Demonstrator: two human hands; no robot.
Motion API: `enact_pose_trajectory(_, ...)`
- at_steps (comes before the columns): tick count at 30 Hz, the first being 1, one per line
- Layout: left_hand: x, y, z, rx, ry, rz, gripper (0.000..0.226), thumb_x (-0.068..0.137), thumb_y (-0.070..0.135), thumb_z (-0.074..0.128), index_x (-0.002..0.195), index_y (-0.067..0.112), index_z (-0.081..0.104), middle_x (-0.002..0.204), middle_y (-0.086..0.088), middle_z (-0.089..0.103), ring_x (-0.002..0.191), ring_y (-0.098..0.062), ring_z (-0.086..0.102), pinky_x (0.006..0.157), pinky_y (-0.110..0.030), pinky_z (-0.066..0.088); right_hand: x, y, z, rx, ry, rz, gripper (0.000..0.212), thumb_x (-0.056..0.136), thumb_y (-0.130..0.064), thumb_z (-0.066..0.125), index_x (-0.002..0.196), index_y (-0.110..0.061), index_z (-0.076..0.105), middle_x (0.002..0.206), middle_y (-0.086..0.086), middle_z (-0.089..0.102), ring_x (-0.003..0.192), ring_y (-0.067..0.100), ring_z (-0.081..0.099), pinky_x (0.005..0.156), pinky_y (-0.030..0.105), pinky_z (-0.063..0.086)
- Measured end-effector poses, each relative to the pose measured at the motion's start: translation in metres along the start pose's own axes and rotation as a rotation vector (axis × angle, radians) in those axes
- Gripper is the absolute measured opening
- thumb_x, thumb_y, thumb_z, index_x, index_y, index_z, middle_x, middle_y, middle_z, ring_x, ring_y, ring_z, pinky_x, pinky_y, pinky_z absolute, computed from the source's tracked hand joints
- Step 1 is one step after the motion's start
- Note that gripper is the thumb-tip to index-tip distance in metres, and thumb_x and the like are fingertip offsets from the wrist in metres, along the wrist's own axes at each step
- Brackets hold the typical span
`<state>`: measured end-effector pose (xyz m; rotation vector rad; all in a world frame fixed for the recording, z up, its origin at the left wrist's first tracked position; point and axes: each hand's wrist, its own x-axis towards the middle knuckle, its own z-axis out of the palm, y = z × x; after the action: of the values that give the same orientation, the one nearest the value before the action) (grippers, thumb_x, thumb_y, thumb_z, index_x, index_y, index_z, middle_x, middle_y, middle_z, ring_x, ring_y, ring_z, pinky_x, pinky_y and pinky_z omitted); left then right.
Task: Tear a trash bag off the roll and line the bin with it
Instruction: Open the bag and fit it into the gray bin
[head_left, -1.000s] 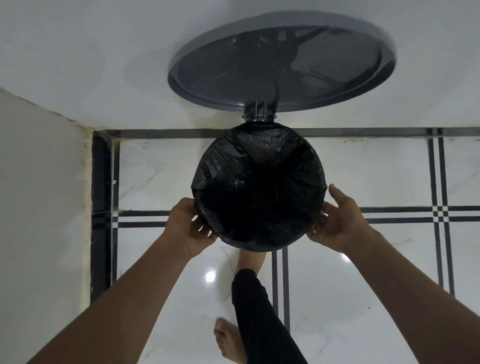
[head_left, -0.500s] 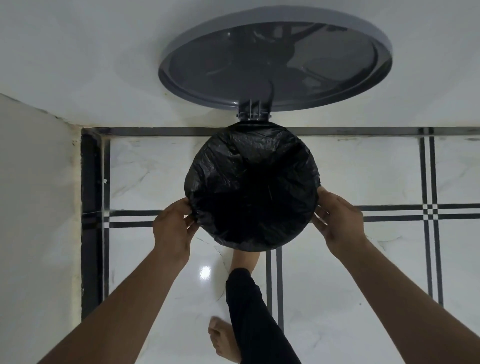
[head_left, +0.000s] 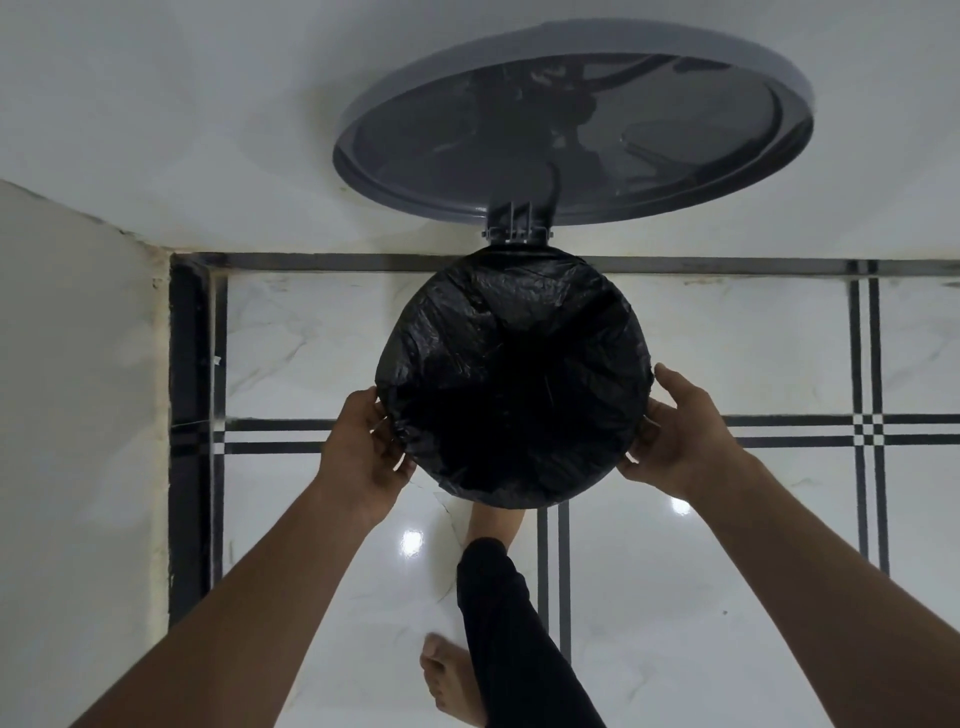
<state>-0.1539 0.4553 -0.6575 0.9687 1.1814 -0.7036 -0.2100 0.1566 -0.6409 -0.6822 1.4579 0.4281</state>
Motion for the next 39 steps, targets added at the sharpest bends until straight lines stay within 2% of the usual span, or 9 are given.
enact_pose_trajectory(4, -0.001, 0.000, 0.002, -0.012, 0.016, -0.028, 0.025, 0.094, 0.040, 0.059, 0.083, 0.020, 0.067, 0.076, 0.004, 0.066, 0.081, -0.016, 0.060, 0.078, -0.032, 0.050, 0.002, 0.006, 0.001, 0.086, 0.048, -0.007, 0.040, 0.094, -0.049, 0.063, 0.104, -0.011, 0.072, 0.094, 0.005, 0.064, 0.087, 0.023, 0.064, 0.084, 0.041, 0.055)
enact_pose_trajectory(10, -0.002, -0.001, 0.000, -0.150, -0.043, -0.078, 0.035, 0.095, 0.042, 0.060, 0.108, 0.009, 0.066, 0.104, -0.008, 0.061, 0.093, -0.025, 0.065, 0.088, -0.038, 0.059, 0.002, 0.009, 0.006, 0.038, 0.095, -0.045, 0.042, 0.096, -0.052, 0.057, 0.101, -0.012, 0.070, 0.090, 0.002, 0.061, 0.086, 0.019, 0.060, 0.092, 0.040, 0.053)
enact_pose_trajectory(13, -0.005, 0.000, -0.002, -0.171, -0.033, -0.047, 0.036, 0.096, 0.044, 0.058, 0.105, 0.010, 0.067, 0.103, -0.011, 0.064, 0.091, -0.027, 0.067, 0.084, -0.040, 0.059, 0.001, 0.009, 0.008, 0.039, 0.079, -0.038, 0.047, 0.094, -0.054, 0.058, 0.106, -0.011, 0.070, 0.095, 0.004, 0.063, 0.094, 0.023, 0.063, 0.088, 0.041, 0.054)
enact_pose_trajectory(19, -0.010, -0.008, -0.012, -0.090, 0.011, -0.136, 0.050, 0.090, 0.064, 0.049, 0.089, 0.018, 0.065, 0.114, -0.007, 0.065, 0.114, -0.027, 0.058, 0.094, -0.049, 0.045, -0.006, 0.021, 0.007, 0.007, 0.093, -0.026, 0.050, 0.092, -0.056, 0.055, 0.110, -0.011, 0.070, 0.105, 0.005, 0.068, 0.102, 0.023, 0.065, 0.091, 0.047, 0.052)
enact_pose_trajectory(23, -0.015, -0.014, -0.008, -0.179, -0.024, -0.164, 0.052, 0.093, 0.062, 0.052, 0.097, 0.012, 0.065, 0.111, -0.011, 0.067, 0.102, -0.031, 0.066, 0.080, -0.045, 0.056, -0.009, 0.028, 0.009, 0.040, 0.077, -0.075, 0.047, 0.095, -0.052, 0.055, 0.111, -0.010, 0.071, 0.103, 0.006, 0.069, 0.097, 0.024, 0.066, 0.085, 0.042, 0.054)
enact_pose_trajectory(29, -0.007, -0.001, -0.011, -0.160, -0.032, -0.080, 0.043, 0.096, 0.049, 0.057, 0.106, 0.007, 0.067, 0.091, -0.010, 0.067, 0.081, -0.026, 0.065, 0.077, -0.038, 0.057, -0.008, 0.025, 0.014, -0.023, 0.108, -0.194, 0.013, 0.095, -0.026, 0.057, 0.089, -0.017, 0.064, 0.086, 0.000, 0.064, 0.072, 0.021, 0.055, 0.075, 0.036, 0.053)
enact_pose_trajectory(33, -0.006, 0.010, -0.007, -0.044, -0.029, -0.012, 0.014, 0.096, 0.023, 0.060, 0.088, 0.012, 0.063, 0.080, -0.006, 0.069, 0.075, -0.023, 0.062, 0.068, -0.033, 0.056, -0.003, 0.019, 0.009, 0.009, 0.123, -0.189, 0.011, 0.095, -0.024, 0.062, 0.097, -0.018, 0.071, 0.084, -0.001, 0.066, 0.066, 0.018, 0.052, 0.076, 0.034, 0.054)
enact_pose_trajectory(35, -0.007, 0.009, -0.005, 0.011, -0.032, 0.015, 0.015, 0.097, 0.014, 0.059, 0.083, 0.012, 0.065, 0.076, -0.004, 0.072, 0.073, -0.021, 0.063, 0.065, -0.030, 0.056, -0.001, 0.019, 0.005, 0.028, 0.101, -0.173, 0.010, 0.095, -0.025, 0.065, 0.098, -0.020, 0.073, 0.082, -0.003, 0.068, 0.070, 0.017, 0.056, 0.079, 0.033, 0.054)
enact_pose_trajectory(39, -0.014, 0.008, 0.001, 0.033, 0.013, 0.034, 0.017, 0.098, 0.016, 0.063, 0.082, 0.014, 0.068, 0.074, -0.001, 0.075, 0.066, -0.015, 0.067, 0.059, -0.027, 0.058, -0.003, 0.015, 0.003, 0.049, 0.083, -0.140, 0.016, 0.093, -0.026, 0.066, 0.079, -0.018, 0.066, 0.071, -0.005, 0.059, 0.065, 0.014, 0.055, 0.074, 0.031, 0.053)
